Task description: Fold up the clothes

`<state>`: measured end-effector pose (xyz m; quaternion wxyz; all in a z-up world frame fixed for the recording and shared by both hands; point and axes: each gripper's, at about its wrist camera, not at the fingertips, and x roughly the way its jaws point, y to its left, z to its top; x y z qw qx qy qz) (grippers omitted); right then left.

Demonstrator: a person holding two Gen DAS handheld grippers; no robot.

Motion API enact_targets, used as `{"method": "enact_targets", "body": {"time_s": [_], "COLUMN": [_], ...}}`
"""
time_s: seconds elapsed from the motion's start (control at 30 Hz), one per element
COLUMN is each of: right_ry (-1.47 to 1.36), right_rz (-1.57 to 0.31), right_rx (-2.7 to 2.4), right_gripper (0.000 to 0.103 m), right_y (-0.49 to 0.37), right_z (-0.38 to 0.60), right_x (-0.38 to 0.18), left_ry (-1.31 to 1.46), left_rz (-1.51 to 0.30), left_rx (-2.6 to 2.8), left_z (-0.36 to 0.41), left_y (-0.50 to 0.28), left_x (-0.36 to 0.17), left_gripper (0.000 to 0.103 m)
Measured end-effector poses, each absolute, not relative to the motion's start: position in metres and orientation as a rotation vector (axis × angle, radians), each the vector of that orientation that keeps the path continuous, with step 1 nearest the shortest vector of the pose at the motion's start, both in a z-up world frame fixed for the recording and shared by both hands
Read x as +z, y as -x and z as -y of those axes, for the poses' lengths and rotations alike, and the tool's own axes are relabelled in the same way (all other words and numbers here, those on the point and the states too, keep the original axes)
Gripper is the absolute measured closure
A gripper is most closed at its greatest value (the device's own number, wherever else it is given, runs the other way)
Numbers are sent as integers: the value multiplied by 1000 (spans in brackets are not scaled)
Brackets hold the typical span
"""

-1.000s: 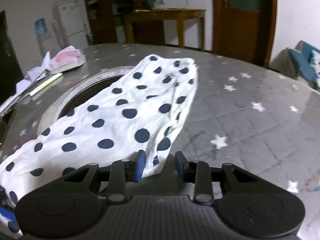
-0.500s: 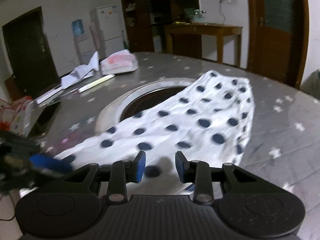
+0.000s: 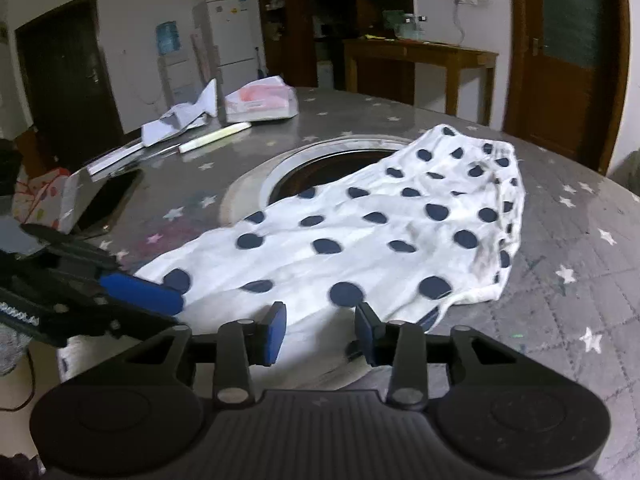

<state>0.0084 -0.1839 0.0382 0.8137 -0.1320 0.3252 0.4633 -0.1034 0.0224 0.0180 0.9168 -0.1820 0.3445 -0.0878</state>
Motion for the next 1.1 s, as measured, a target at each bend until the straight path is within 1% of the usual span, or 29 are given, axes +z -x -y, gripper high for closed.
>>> {"method": "enact_targets", "body": {"time_s": [0.13, 0.43, 0.6, 0.77, 0.93, 1.1], "right_ry": [262, 220, 227, 180, 93, 37], "right_rz": [-693, -690, -671, -664, -700, -733], "right_rx": [970, 923, 830, 712, 625, 609], "right_gripper": [64, 64, 64, 65, 66, 65], "right_y": [-25, -64, -127, -194, -255, -294], "right_z": [183, 180, 158, 138, 129, 122], "right_x": [44, 57, 57, 46, 30, 17], "left_ry": [375, 370, 384, 389, 403, 420], "left_rz": [-709, -690, -690, -696, -715, -731], "left_rx": [-185, -203, -220, -238, -249, -253], "left_z": [-23, -22, -21, -19, -21, -24], "left_y": [105, 101, 95, 88, 81, 74], "left_x": [18, 29, 32, 33, 29, 25], "left_gripper": [64, 60, 59, 59, 59, 59]}}
